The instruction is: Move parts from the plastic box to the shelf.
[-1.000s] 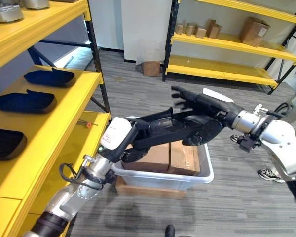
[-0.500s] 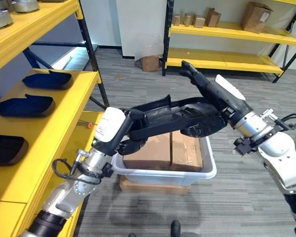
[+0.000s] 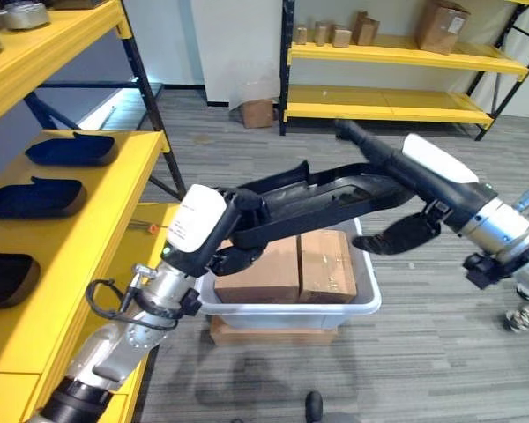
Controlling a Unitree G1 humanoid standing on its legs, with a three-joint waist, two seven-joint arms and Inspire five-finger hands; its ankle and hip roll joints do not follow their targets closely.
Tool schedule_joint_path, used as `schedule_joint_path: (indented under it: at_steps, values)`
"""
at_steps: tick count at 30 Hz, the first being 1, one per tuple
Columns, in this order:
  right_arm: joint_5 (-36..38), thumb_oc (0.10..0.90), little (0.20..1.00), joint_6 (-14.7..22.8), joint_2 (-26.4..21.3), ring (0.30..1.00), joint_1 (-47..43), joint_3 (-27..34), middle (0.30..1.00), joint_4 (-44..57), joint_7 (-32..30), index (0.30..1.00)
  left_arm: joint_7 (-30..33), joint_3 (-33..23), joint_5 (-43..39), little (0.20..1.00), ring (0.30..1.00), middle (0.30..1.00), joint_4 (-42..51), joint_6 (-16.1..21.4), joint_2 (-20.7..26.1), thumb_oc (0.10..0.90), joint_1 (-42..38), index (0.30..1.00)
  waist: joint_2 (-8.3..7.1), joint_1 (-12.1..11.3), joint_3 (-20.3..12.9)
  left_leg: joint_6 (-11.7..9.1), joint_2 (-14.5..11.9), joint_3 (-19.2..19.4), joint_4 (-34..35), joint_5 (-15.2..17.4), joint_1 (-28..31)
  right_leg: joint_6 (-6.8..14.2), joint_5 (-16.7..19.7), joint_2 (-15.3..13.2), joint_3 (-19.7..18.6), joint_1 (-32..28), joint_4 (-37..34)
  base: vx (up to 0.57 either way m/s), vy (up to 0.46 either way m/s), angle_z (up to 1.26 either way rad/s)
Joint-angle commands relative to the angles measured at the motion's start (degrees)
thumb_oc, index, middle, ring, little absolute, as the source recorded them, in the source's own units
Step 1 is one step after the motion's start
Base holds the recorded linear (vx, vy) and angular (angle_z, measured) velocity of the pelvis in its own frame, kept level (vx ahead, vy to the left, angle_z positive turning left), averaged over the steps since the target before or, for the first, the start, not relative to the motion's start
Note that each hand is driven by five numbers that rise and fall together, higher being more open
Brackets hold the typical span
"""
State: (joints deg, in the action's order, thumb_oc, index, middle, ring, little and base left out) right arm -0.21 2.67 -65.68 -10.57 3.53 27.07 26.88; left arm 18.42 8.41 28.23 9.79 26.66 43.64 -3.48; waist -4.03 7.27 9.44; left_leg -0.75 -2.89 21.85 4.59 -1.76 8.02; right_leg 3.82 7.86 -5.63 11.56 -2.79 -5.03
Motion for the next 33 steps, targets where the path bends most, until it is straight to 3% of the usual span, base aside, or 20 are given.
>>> schedule_joint_path:
  at_steps: [1, 6, 11, 14, 16, 18, 19, 20, 25, 27, 29, 30, 33]
  values:
    - [-10.36, 0.9, 1.0, 10.02, -5.34, 1.0, -1.3, 4.37, 1.0, 1.76, 6.01, 1.0, 8.45, -3.85, -1.16, 0.3, 0.3, 0.3, 4.18, 0.81, 2.95, 0.4, -3.96, 0.3, -1.68, 0.01, -4.59, -2.0, -2.28, -6.85, 0.41, 4.64, 0.44, 4.04, -6.27, -0.38, -2.3, -4.01, 1.31, -0.02, -0.044, -0.03]
    - [-12.2, 0.9, 1.0, 12.17, -13.6, 1.0, -2.39, 2.5, 1.0, 7.14, 8.74, 1.0, 9.53, -2.39, 1.05, 0.3, 0.3, 0.3, 3.27, 0.7, 3.22, 0.4, -3.91, 0.3, -2.5, -0.03, -4.4, -2.34, -2.61, -6.33, 0.41, 4.12, 0.39, 3.86, -6.35, 0.13, -2.66, -3.84, 1.65, 0.0, -0.023, -0.03]
    - [-13.46, 0.9, 1.0, 13.22, -14.69, 1.0, -6.36, -1.58, 1.0, 7.99, 8.13, 1.0, 9.69, -1.67, 2.08, 0.3, 0.3, 0.3, 2.63, 0.5, 2.87, 0.4, -4.47, 0.3, -2.61, -0.36, -4.53, -2.46, -2.68, -6.24, 0.41, 3.97, 0.37, 3.84, -6.42, 0.24, -2.8, -3.88, 1.74, 0.01, -0.001, -0.02]
    - [-19.34, 0.9, 1.0, 11.57, -13.95, 1.0, -8.94, -2.95, 1.0, 8.15, 1.34, 1.0, 9.23, -2.06, 2.16, 0.3, 0.3, 0.3, 1.81, 0.9, 2.06, 0.4, -4.36, 0.3, -2.38, -0.21, -4.64, -2.57, -2.79, -6.36, 0.41, 3.94, 0.3, 3.76, -6.63, 0.26, -3.01, -3.82, 1.89, 0.02, 0.001, -0.02]
    - [-25.53, 0.9, 1.0, 9.31, -12.11, 1.0, -8.69, -0.91, 1.0, 6.13, -10.91, 1.0, 9.53, -2.27, 2.17, 0.3, 0.3, 0.3, 1.27, 0.86, 1.84, 0.4, -3.77, 0.3, -2.0, 0.0, -4.79, -2.5, -2.8, -6.24, 0.41, 4.02, 0.35, 3.87, -6.66, 0.15, -3.13, -3.81, 1.96, 0.02, 0.0, -0.01]
    - [-26.71, 0.9, 1.0, 7.54, -10.86, 1.0, -8.26, 0.97, 1.0, 4.6, -16.5, 1.0, 10.04, -2.25, 2.31, 0.3, 0.3, 0.3, 1.1, 0.93, 1.96, 0.4, -3.33, 0.3, -1.84, 0.03, -4.83, -2.42, -2.76, -6.15, 0.41, 4.1, 0.35, 3.92, -6.69, 0.11, -3.24, -3.71, 2.04, 0.0, 0.0, 0.0]
    - [-29.42, 0.9, 1.0, 5.65, -7.98, 1.0, -6.95, 4.98, 1.0, 1.61, -22.37, 1.0, 10.46, -3.11, 1.88, 0.3, 0.3, 0.3, 0.77, 1.15, 1.75, 0.4, -2.51, 0.3, -1.33, 0.34, -4.78, -2.27, -2.74, -6.02, 0.41, 4.22, 0.37, 3.99, -6.8, 0.07, -3.43, -3.54, 2.21, 0.0, 0.0, 0.0]
    - [-29.55, 0.9, 1.0, 5.68, -7.87, 1.0, -6.41, 5.43, 1.0, 1.72, -22.56, 1.0, 10.4, -3.06, 1.82, 0.3, 0.3, 0.3, 0.85, 1.17, 1.86, 0.4, -2.52, 0.3, -1.43, 0.25, -4.77, -2.26, -2.75, -6.04, 0.41, 4.23, 0.37, 4.0, -6.82, 0.08, -3.42, -3.54, 2.24, 0.0, 0.0, 0.0]
    - [-31.92, 0.9, 1.0, 0.75, 5.02, 1.0, 4.26, 15.85, 1.0, -0.19, -29.79, 1.0, 7.37, -7.08, 0.02, 0.3, 0.3, 0.3, 4.1, 1.06, 0.05, 0.4, 0.38, 0.3, -0.01, 0.52, -4.37, -1.86, -2.67, -6.12, 0.41, 4.55, 0.67, 4.05, -7.21, -0.06, -3.7, -3.58, 2.42, 0.0, 0.0, 0.0]
    - [-29.86, 0.9, 1.0, -2.33, 12.12, 1.0, 7.48, 16.38, 1.0, -1.37, -36.29, 1.0, 6.18, -7.93, 0.38, 0.3, 0.3, 0.3, 6.4, 0.05, -0.89, 0.4, 1.81, 0.3, 0.93, 0.15, -4.24, -1.64, -2.66, -6.07, 0.41, 4.56, 0.98, 4.02, -7.4, -0.18, -3.61, -3.74, 2.5, -0.02, -0.024, -0.04]
    - [-27.72, 0.9, 1.0, -2.68, 14.42, 1.0, 7.9, 15.86, 1.0, -2.34, -39.18, 1.0, 5.77, -8.23, 0.49, 0.3, 0.3, 0.3, 6.83, -0.22, -1.01, 0.4, 2.22, 0.3, 1.19, 0.03, -4.18, -1.62, -2.67, -6.15, 0.41, 4.54, 1.11, 3.95, -7.49, -0.18, -3.44, -3.82, 2.55, -0.02, -0.038, -0.04]
    - [-24.99, 0.9, 1.0, -2.76, 17.16, 1.0, 7.99, 14.83, 1.0, -3.69, -44.19, 1.0, 5.58, -8.47, 0.24, 0.3, 0.3, 0.3, 7.31, -0.6, -1.0, 0.4, 2.82, 0.3, 1.66, -0.27, -4.12, -1.65, -2.69, -6.33, 0.41, 4.55, 1.2, 3.84, -7.69, -0.1, -3.18, -3.96, 2.57, -0.03, -0.065, -0.03]
    - [-19.54, 0.9, 1.0, -3.88, 22.0, 1.0, 9.09, 12.29, 1.0, -4.85, -46.23, 1.0, 6.31, -9.56, 0.29, 0.3, 0.3, 0.3, 8.01, -1.23, -1.51, 0.4, 4.32, 0.3, 2.61, -0.68, -3.76, -1.9, -2.82, -6.89, 0.41, 4.49, 1.1, 3.43, -8.22, 0.21, -2.7, -4.03, 2.66, -0.06, -0.074, 0.01]
